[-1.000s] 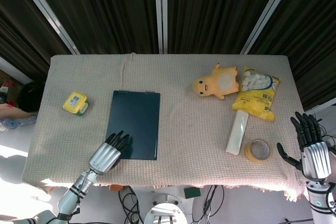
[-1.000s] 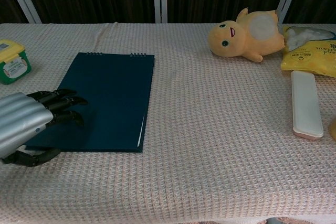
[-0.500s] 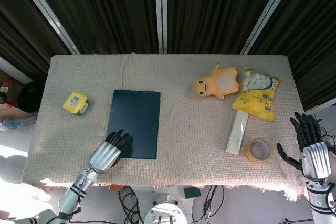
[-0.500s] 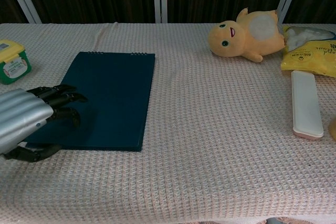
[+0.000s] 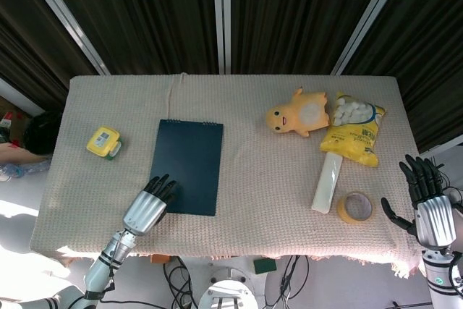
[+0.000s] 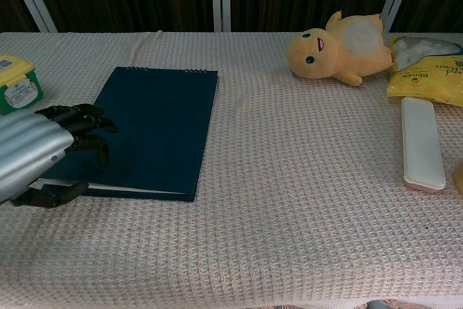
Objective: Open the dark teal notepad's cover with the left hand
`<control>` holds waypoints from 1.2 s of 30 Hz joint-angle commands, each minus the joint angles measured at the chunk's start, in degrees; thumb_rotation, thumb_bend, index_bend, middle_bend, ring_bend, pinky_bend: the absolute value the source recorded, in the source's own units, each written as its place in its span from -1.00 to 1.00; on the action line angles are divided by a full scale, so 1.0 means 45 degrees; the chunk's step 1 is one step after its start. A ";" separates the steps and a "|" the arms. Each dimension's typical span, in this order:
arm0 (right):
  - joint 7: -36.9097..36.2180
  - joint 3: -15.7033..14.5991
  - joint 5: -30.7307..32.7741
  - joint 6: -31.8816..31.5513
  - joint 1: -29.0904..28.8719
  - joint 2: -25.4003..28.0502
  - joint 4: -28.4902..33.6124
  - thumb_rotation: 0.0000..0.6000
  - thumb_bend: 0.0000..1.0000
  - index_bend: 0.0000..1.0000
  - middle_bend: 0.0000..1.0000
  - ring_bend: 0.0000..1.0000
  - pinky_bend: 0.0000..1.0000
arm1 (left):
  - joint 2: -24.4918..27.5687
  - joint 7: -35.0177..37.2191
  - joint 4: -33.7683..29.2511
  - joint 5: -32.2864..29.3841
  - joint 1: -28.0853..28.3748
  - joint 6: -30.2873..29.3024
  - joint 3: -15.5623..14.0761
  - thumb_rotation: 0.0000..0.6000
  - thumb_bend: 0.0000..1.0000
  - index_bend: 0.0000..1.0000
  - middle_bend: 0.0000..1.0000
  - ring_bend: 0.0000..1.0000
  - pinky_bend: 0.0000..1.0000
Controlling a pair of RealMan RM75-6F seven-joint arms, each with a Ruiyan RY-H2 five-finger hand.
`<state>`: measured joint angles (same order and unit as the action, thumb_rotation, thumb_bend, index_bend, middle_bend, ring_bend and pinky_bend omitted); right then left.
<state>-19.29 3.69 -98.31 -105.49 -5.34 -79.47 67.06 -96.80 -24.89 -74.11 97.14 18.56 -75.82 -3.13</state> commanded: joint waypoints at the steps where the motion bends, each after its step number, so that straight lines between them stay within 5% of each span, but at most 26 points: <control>1: 0.0008 0.0000 -0.0002 -0.0002 0.0002 0.0008 -0.0002 1.00 -0.34 -1.00 -1.00 -1.00 -1.00 | -0.0097 -0.0047 0.0170 -0.0020 0.0007 -0.0066 0.0074 1.00 -0.31 -0.05 -0.53 -0.76 -0.55; 21: -0.0137 0.0049 0.0082 -0.0016 0.0028 0.0003 -0.0125 1.00 -0.34 -1.00 -1.00 -1.00 -1.00 | -0.0576 0.0972 0.1255 0.0434 0.0150 -0.1032 0.0189 1.00 -0.17 0.44 -0.05 -0.46 -0.28; 36: -0.0241 0.0045 0.0007 -0.0195 0.0077 0.0002 -0.0150 1.00 -0.34 -1.00 -1.00 -1.00 -1.00 | 0.3234 0.0936 -0.4337 0.1146 -0.1125 -0.1931 -0.1755 1.00 -0.07 0.53 0.05 -0.39 -0.24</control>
<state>-20.37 3.92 -98.23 -106.32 -5.01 -79.44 66.40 -85.16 -21.24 -90.53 101.15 14.96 -83.52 -8.72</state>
